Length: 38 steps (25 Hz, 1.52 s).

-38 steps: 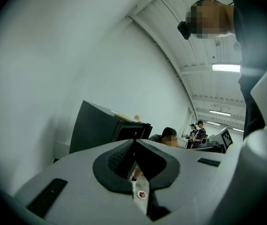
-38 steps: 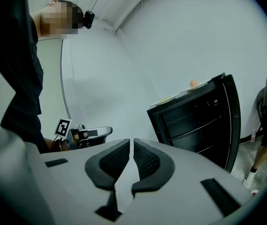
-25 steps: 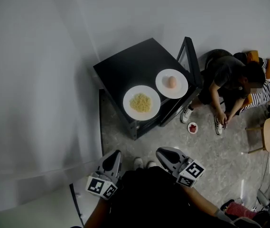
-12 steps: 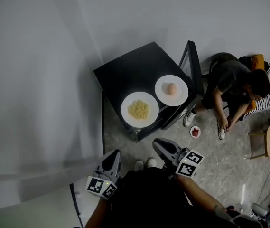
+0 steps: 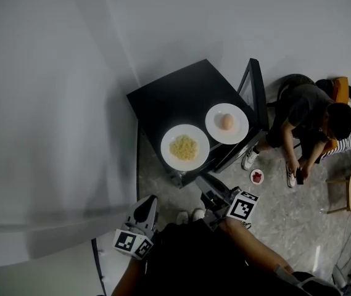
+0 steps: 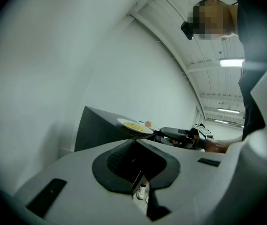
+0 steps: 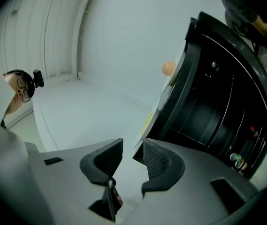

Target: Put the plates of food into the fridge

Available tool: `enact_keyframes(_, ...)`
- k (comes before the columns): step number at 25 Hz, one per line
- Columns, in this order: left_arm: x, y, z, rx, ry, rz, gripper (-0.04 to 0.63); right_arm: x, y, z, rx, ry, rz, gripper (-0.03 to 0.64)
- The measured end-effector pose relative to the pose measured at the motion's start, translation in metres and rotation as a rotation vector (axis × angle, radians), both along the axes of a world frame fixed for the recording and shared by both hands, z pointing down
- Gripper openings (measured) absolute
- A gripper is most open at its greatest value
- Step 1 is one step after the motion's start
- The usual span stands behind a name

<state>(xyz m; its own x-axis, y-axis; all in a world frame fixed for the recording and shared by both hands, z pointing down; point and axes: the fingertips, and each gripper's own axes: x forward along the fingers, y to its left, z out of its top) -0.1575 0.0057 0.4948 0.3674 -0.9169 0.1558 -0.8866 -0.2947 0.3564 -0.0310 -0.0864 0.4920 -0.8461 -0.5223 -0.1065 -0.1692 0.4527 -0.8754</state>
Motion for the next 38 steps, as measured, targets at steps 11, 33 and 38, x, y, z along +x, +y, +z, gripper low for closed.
enact_keyframes(11,-0.002,-0.003,0.002,-0.013,-0.023,-0.024,0.029,-0.006,-0.026,0.006,-0.143,-0.119,0.045,0.141)
enact_keyframes(33,-0.006,-0.006,0.002,-0.014,-0.019,-0.024,0.029,-0.007,-0.036,0.011,-0.376,-0.262,0.051,0.066)
enact_keyframes(38,0.006,0.006,-0.001,-0.013,-0.013,-0.005,0.029,0.007,-0.010,0.000,-0.377,-0.291,0.025,0.055)
